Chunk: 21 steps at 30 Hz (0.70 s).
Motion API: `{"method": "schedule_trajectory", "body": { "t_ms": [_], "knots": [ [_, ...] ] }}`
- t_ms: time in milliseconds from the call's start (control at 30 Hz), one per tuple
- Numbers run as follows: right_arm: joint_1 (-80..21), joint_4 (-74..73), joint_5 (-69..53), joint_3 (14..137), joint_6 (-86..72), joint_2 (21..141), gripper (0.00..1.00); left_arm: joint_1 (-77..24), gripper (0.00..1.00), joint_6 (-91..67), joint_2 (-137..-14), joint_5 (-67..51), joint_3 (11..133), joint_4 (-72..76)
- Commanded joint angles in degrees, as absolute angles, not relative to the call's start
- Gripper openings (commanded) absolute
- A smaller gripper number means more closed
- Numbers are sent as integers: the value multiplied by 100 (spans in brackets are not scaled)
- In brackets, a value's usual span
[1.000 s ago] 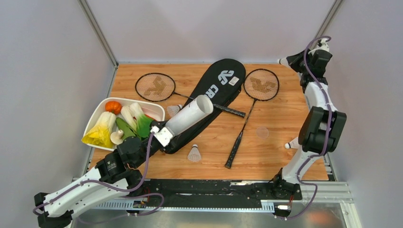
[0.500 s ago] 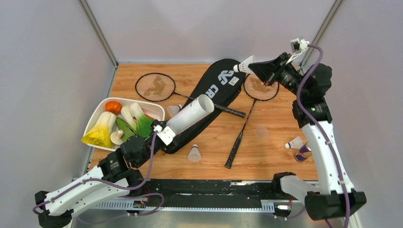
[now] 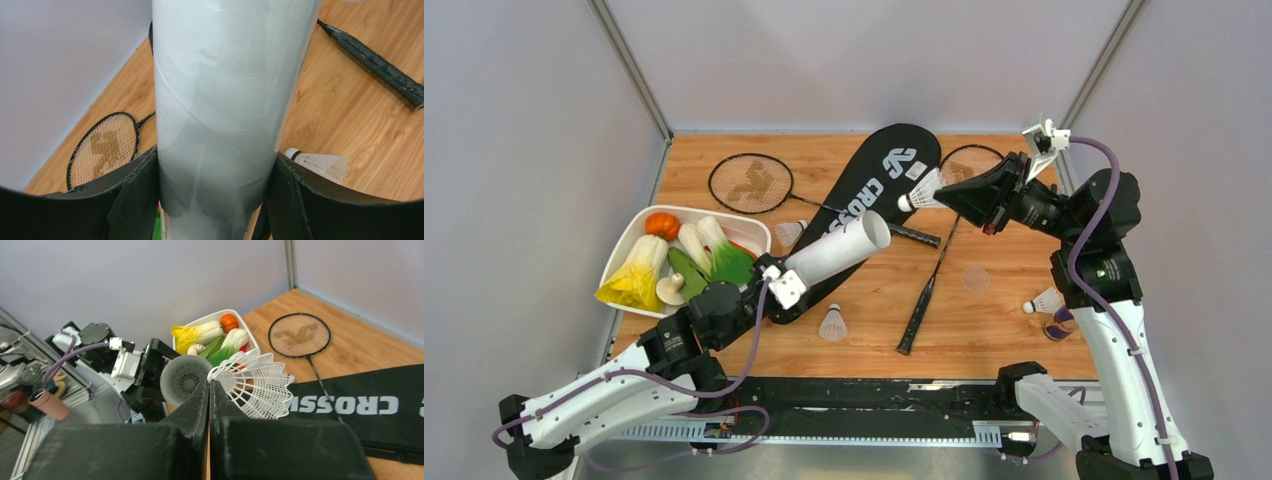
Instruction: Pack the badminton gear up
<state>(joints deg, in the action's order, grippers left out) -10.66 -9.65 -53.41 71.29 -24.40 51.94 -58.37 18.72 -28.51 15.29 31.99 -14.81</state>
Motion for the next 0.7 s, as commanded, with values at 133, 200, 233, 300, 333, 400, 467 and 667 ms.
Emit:
{"method": "schedule_trajectory", "body": {
  "t_ms": [133, 200, 233, 300, 333, 400, 467, 667],
  "knots": [
    [-1553, -1136, -5530, 6867, -2402, 4978, 0, -5818, 47, 1916, -3591, 1147, 3888, -1481],
    [-1632, -1145, -5459, 6727, -2408, 4926, 0, -5818, 47, 1863, -3632, 1053, 3930, -1450],
    [-1679, -1143, -5420, 6652, -2402, 4908, 0, -5821, 47, 1828, -3644, 1027, 3934, -1432],
    [-1776, -1145, -5309, 6482, -2368, 4896, 0, -5819, 47, 1794, -3646, 970, 3933, -1395],
    [-1816, -1138, -5254, 6410, -2346, 4896, 0, -5823, 47, 1785, -3638, 950, 3925, -1386],
    [-1914, -1143, -5172, 6289, -2318, 4931, 0, -5824, 47, 1773, -3627, 949, 3911, -1370],
    [-2085, -1144, -5049, 6208, -2287, 4975, 0, -5824, 47, 1769, -3610, 944, 3890, -1365],
    [-2847, -1107, -4572, 6203, -2140, 5335, 0, -5819, 47, 1779, -3620, 932, 3850, -1328]
  ]
}}
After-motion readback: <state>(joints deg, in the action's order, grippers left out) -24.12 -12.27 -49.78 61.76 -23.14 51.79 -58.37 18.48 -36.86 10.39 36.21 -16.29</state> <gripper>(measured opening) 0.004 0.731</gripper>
